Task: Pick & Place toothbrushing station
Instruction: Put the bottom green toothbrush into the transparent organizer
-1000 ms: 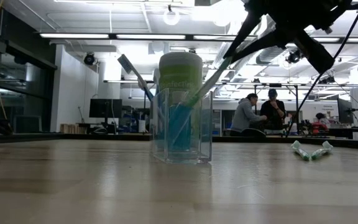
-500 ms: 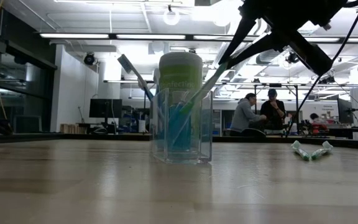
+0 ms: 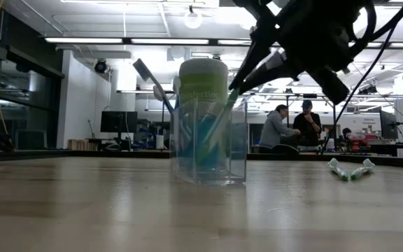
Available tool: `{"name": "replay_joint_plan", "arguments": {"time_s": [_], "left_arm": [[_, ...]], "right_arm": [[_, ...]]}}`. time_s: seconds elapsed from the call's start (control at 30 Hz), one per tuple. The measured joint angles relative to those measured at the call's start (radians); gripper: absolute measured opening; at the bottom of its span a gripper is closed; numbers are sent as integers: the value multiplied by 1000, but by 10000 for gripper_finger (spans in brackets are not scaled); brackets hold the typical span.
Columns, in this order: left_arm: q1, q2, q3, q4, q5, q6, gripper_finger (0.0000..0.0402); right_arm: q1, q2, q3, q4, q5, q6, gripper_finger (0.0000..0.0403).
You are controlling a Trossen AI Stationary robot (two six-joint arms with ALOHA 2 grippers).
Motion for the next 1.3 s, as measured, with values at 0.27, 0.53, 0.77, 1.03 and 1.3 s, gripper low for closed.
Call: {"name": "replay_joint_plan", "arguments": {"time_s": [0.27, 0.53, 0.77, 1.03, 1.3], "left_arm": [[-23, 0, 0, 0, -1, 5, 128], [-23, 0, 0, 0, -1, 4, 128], [-23, 0, 0, 0, -1, 3, 128], [-34, 0, 0, -1, -1, 2, 128], [-51, 0, 0, -1, -1, 0, 128]], "right_arm": [[-1, 1, 0, 122, 14, -153, 11], [0, 1, 0, 139, 12, -198, 15], [3, 1, 0, 139, -3, -212, 16], [4, 1, 0, 131, -16, -157, 18], [16, 1, 0, 131, -41, -110, 63]]}}
